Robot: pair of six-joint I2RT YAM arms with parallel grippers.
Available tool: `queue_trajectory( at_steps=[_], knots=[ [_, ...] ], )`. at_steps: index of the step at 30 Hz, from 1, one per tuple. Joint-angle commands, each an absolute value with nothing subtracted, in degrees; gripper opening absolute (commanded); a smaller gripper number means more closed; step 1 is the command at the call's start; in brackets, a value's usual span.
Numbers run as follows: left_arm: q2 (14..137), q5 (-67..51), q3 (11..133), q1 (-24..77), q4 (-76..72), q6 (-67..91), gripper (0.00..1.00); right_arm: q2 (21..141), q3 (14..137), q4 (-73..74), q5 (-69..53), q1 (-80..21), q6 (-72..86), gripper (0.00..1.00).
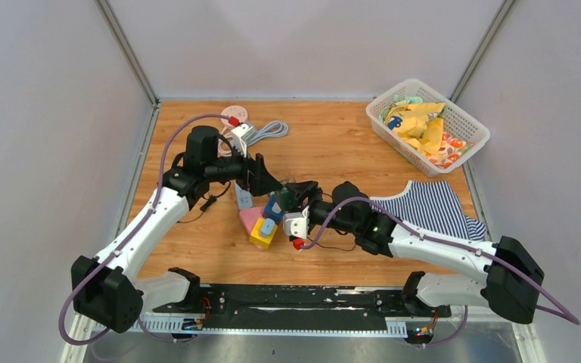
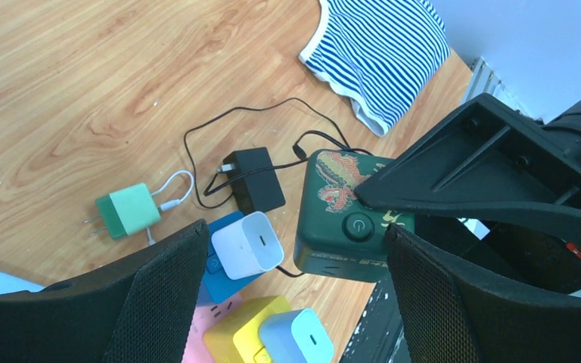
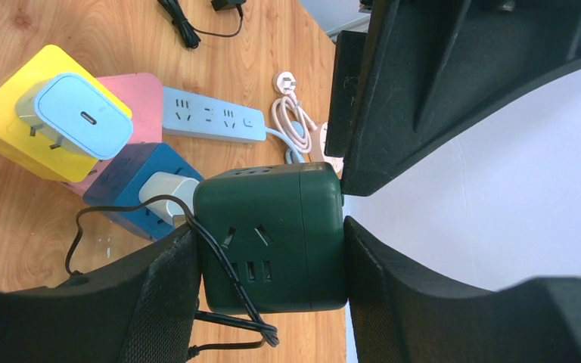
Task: Insert the plug
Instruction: Pick up the plug from the center of the board.
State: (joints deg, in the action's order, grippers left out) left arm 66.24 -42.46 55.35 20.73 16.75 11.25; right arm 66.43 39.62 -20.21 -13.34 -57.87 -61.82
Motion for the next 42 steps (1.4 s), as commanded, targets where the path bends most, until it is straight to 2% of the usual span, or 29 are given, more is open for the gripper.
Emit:
queue_trajectory(
  at_steps=[1,15,22,31,34,36,37,39,42],
  knots=[
    [67.63,-43.34,56.95,22.19,20.53,8.27,0.87,65.27,38.5,-23.3,-12.01,-58.79,-62.96,0.31],
    [70.31,-41.9,58.15,25.66,25.22,5.83,0.84,65.83,38.85,-22.19,-12.94,-59.19,-61.96,0.31],
    [72.36,-46.85,57.94,25.66,21.77,7.74,0.77,66.27,38.95,-21.27,-13.88,-59.41,-62.53,0.31],
    [76.05,-48.72,59.85,26.1,25.79,5.73,0.72,66.34,39.72,-18.57,-15.34,-59.41,-62.95,0.31],
    [77.49,-49.62,60.44,26.19,26.51,6.17,0.64,66.28,39.65,-18.54,-15.9,-59.37,-62.11,0.31],
    [78.83,-50.29,61.12,26.19,27.74,5.8,0.51,66.29,39.56,-18.5,-15.64,-59.41,-61.37,0.33],
    [79.39,-50.27,61.29,26.19,27.82,5.75,0.41,66.35,39.59,-18.32,-15.38,-59.41,-61.03,0.34],
    [79.91,-49.22,61.89,26.19,27.8,5.71,0.25,66.26,39.57,-18.16,-14.77,-59.36,-59.07,0.41],
    [79.8,-47.65,63.14,26.19,25.85,5.9,0.11,66.25,39.63,-17.07,-13.65,-59.23,-56.22,0.57]
  ],
)
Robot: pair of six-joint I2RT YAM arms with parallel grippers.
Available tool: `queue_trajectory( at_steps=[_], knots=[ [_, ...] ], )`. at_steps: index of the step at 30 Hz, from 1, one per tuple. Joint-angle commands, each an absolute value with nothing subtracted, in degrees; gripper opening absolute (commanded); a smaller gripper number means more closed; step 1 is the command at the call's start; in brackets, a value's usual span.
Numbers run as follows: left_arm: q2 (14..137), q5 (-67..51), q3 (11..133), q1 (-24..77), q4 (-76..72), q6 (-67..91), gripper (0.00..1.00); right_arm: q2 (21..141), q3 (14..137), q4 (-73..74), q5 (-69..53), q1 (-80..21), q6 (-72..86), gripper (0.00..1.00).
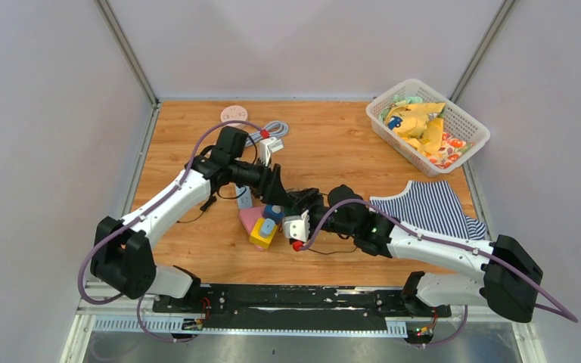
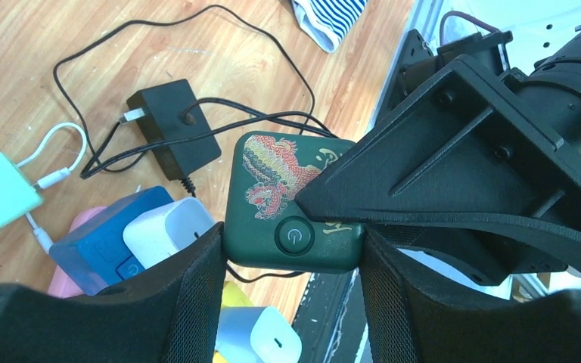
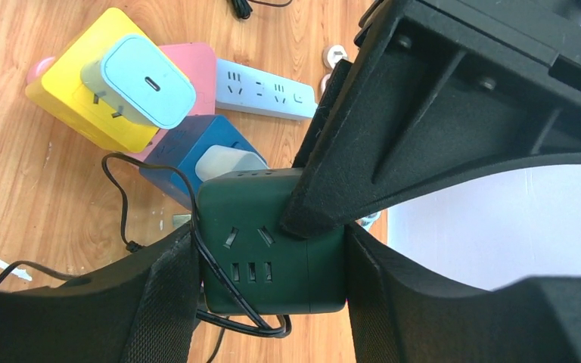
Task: Insert the plug
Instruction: Pick up the plug from the center of the board.
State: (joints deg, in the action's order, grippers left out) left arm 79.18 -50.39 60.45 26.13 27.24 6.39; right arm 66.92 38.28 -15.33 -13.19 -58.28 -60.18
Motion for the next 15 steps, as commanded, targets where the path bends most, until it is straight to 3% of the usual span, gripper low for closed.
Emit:
queue_trajectory(
  at_steps=[1,3,6,9,15],
  knots=[
    [79.56,-47.86,63.2,26.19,24.64,5.61,0.07,65.94,39.22,-17.16,-13.36,-59.24,-55.0,0.62],
    [78.86,-47.93,63.22,26.19,22.61,4.1,0.01,64.94,38.0,-17.71,-12.88,-59.24,-52.23,0.7],
    [78.16,-47.51,63.21,26.19,20.36,1.59,0.0,63.02,36.91,-16.17,-12.83,-59.24,-48.25,0.79],
    [77.73,-45.64,63.81,26.19,20.22,-2.54,0.0,60.05,35.4,-14.97,-13.56,-59.21,-44.15,0.96],
    [77.27,-40.79,65.32,26.1,16.96,-4.86,0.0,52.98,30.61,-21.1,-10.25,-59.15,-31.12,0.98]
  ],
)
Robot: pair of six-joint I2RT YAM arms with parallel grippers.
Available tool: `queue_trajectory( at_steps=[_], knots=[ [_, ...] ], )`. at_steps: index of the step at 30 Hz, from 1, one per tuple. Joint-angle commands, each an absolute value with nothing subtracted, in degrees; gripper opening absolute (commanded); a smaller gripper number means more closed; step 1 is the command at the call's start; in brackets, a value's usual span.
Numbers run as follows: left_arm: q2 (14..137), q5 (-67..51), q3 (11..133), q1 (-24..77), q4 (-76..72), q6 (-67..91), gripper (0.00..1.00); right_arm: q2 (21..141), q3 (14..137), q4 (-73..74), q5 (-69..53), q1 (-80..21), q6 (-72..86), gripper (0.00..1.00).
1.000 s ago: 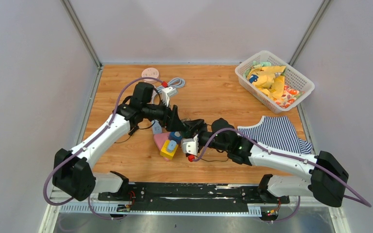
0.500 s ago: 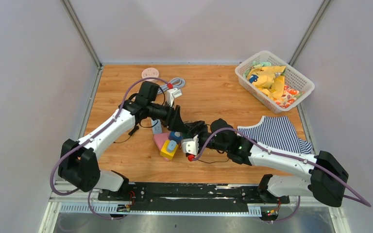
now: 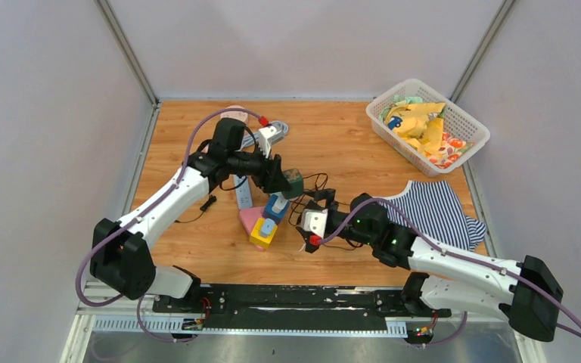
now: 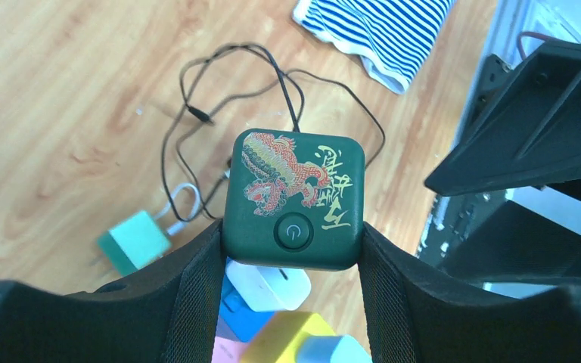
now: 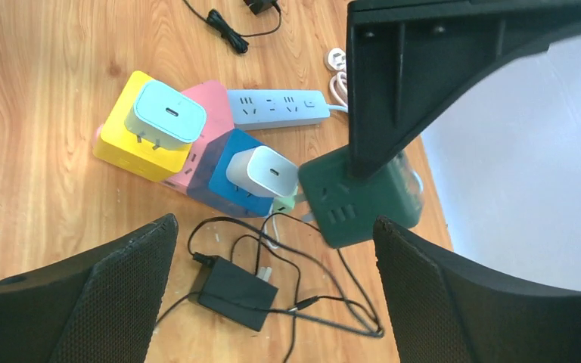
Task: Insert the plug
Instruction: Pick up the plug from the center of the board, then insert the plug into the socket.
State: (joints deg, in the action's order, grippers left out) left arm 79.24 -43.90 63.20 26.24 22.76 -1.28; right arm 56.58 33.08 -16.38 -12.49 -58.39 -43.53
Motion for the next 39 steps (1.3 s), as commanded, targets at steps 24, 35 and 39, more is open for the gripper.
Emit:
queue_trajectory(
  at_steps=[24,35,39],
  knots=[
    [88.15,-39.59,69.37,14.1,0.26,-5.37,0.0,31.97,22.18,-15.4,-7.9,-59.59,-5.66,0.96],
    [88.61,-37.41,65.76,9.17,13.01,-31.63,0.0,27.83,21.75,-12.87,-6.96,-59.59,-7.49,0.97],
    [89.68,-40.82,64.51,7.78,19.64,-40.46,0.0,27.45,21.59,-13.1,-7.29,-59.59,-7.89,0.97]
  ],
)
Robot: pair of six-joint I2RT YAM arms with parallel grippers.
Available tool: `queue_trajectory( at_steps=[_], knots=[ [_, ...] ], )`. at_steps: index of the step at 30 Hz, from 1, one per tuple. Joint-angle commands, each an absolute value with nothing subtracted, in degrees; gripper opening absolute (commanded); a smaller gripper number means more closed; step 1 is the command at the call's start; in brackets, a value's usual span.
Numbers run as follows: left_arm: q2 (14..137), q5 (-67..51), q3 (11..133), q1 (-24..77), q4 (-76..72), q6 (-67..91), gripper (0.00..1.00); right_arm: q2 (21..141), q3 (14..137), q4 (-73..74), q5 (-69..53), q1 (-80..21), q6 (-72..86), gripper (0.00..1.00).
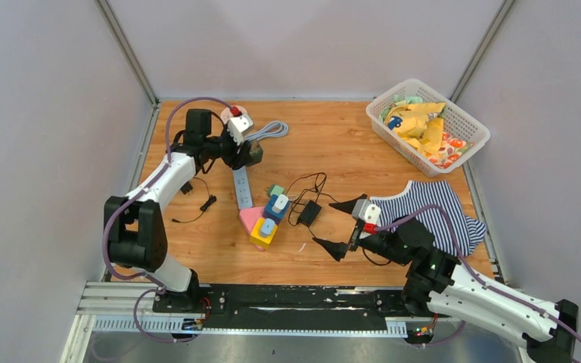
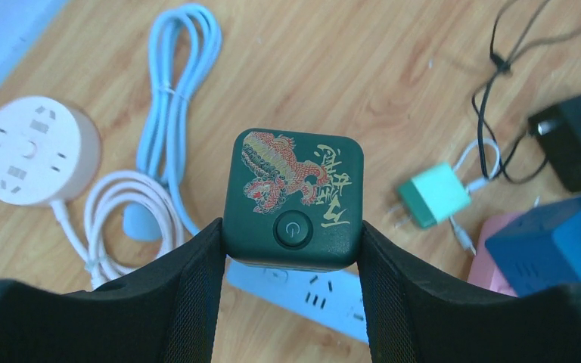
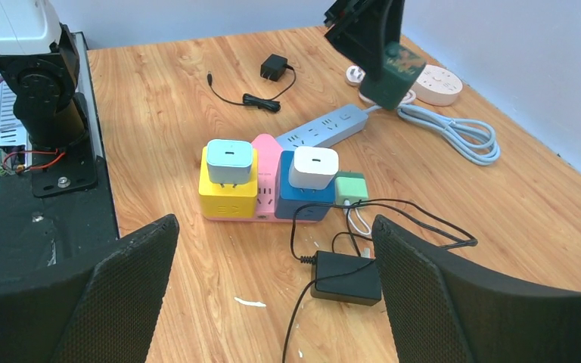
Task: Insert the plug
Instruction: Insert the plug into the socket.
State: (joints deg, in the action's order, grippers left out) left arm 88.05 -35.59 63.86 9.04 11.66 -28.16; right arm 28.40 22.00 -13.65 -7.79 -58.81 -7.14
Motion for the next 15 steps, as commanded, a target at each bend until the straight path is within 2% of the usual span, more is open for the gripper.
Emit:
queue_trajectory(
  at_steps=[1,6,15],
  knots=[
    [90.17,-42.44,64.48,7.39,22.02,-43.48,0.0,27.28,21.53,-13.03,-7.37,-59.59,-7.97,0.97],
    [93.81,-46.68,65.65,4.09,30.35,-52.53,0.0,26.59,21.28,-12.83,-8.23,-59.59,-8.03,0.97],
    [95.45,-51.78,65.45,0.35,32.07,-55.22,0.0,26.19,21.32,-12.0,-9.85,-59.59,-7.53,0.97]
  ],
)
